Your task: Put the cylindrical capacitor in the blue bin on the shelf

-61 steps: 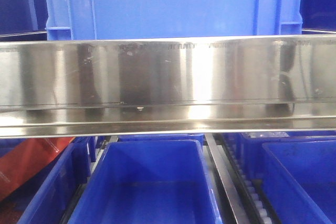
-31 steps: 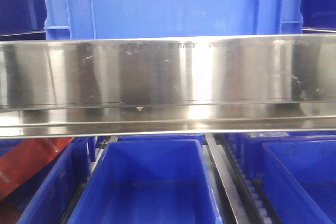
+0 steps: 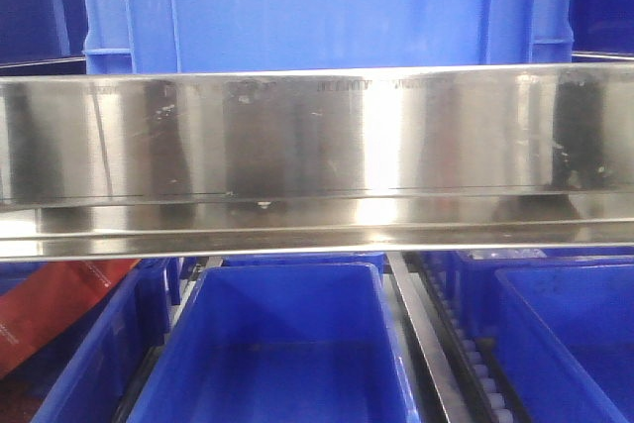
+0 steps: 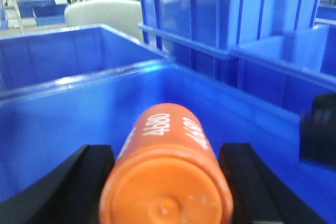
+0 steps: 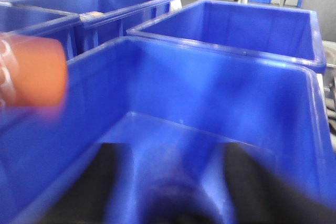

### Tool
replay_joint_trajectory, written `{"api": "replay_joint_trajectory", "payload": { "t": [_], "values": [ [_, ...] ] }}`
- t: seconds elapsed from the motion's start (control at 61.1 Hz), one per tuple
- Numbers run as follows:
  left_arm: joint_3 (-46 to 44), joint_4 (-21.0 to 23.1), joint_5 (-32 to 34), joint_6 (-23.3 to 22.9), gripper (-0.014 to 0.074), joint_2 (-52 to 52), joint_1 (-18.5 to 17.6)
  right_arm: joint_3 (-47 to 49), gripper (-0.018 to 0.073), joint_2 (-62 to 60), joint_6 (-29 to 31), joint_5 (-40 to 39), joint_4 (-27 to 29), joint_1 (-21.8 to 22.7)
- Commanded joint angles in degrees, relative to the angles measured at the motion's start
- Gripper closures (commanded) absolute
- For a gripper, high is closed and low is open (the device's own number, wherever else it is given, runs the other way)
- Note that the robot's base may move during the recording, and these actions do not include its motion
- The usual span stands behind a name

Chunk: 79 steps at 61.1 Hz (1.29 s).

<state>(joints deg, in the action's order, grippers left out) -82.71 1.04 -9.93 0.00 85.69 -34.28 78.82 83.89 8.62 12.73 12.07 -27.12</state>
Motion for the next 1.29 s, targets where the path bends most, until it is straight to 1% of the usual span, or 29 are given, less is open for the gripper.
{"api": "replay_joint_trajectory", "payload": {
  "t": [0.0, 0.049, 0.147, 0.229, 0.295, 0.327, 0.36, 0.409, 0.426, 0.442, 0.458, 0.475, 0.507, 0.557, 0.589, 0.655, 0.753, 0.917, 1.048, 1.162, 1.277],
  "values": [
    [-0.5, 0.3, 1.2, 0.0, 0.0055, -0.5, -0.2, 0.7, 0.0076, -0.4, 0.4, -1.1, 0.2, -0.2],
    [-0.5, 0.3, 1.2, 0.0, 0.0036, -0.5, -0.2, 0.7, 0.0056, -0.4, 0.4, -1.1, 0.2, -0.2],
    [-0.5, 0.3, 1.2, 0.0, 0.0039, -0.8, -0.2, 0.7, 0.0064, -1.1, 0.4, -0.8, 0.2, -0.2],
    [-0.5, 0.3, 1.2, 0.0, 0.009, -1.6, -0.2, 0.7, 0.0084, -2.5, 0.4, -0.3, 0.2, -0.2],
    [-0.5, 0.2, 1.1, 0.0, 0.0202, -2.8, -0.2, 0.7, 0.0162, -3.9, 0.4, 0.1, 0.2, -0.2],
    [-0.5, 0.2, 1.1, 0.0, 0.0288, -3.4, -0.2, 0.7, 0.0232, -4.6, 0.4, 0.6, 0.2, 0.1],
    [-0.5, 0.0, 1.1, 0.0, 0.0365, -3.9, -0.2, 0.7, 0.0321, -5.1, 0.4, 0.9, 0.2, 0.4],
    [-0.5, -0.1, 1.1, 0.0, 0.053, -4.6, -0.1, 0.7, 0.0466, -5.8, 0.4, 1.5, 0.2, 1.2],
    [-0.5, -0.2, 1.1, 0.0, 0.0573, -4.8, -0.1, 0.7, 0.0509, -6.0, 0.4, 1.6, 0.2, 1.5],
    [-0.5, -0.3, 1.1, 0.0, 0.0638, -5.0, -0.1, 0.7, 0.0573, -6.2, 0.4, 1.9, 0.2, 1.8],
    [-0.5, -0.3, 1.1, 0.0, 0.0684, -5.3, 0.1, 0.7, 0.0615, -6.5, 0.4, 2.0, 0.2, 2.2],
    [-0.5, -0.3, 0.8, 0.0, 0.0706, -5.4, 0.2, 0.6, 0.0655, -6.6, 0.4, 2.2, 0.2, 2.5],
    [-0.5, -0.2, -0.1, 0.0, 0.0706, -6.0, 0.5, 0.6, 0.0733, -7.1, 0.4, 2.8, 0.3, 3.1],
    [-0.4, -0.1, -2.0, 0.0, 0.0707, -6.9, 1.3, 0.2, 0.0722, -7.9, 0.3, 4.1, 0.6, 4.4],
    [0.3, 0.8, -3.5, 0.0, 0.0707, -7.9, 2.1, -0.5, 0.0722, -9.0, 0.3, 5.5, 0.6, 5.3],
    [2.6, 1.8, -3.5, 0.0, 0.0707, -10.3, 3.4, -2.3, 0.0722, -11.3, 0.3, 6.3, 0.6, 6.8],
    [7.9, 1.8, -1.8, 0.0, 0.0707, -15.2, 5.0, -6.9, 0.0722, -16.0, 0.3, 4.5, 0.6, 8.1],
    [20.3, 1.8, 4.6, 0.0, 0.0707, -26.3, 7.1, -17.8, 0.0722, -25.8, 0.3, -2.5, 0.6, 8.9],
    [31.3, 4.8, 8.8, 0.0, 0.0707, -35.3, 9.4, -26.7, 0.0722, -34.2, 0.3, -5.4, 0.6, 8.9],
    [39.3, 5.3, 9.9, 0.0, 0.0707, -43.3, 11.2, -34.1, 0.0722, -42.2, 0.3, -5.7, 0.6, 8.9],
    [46.3, 5.3, 9.1, 0.0, 0.0707, -51.9, 12.2, -40.2, 0.0722, -50.2, 0.3, -5.7, 0.6, 8.9]
  ]
}}
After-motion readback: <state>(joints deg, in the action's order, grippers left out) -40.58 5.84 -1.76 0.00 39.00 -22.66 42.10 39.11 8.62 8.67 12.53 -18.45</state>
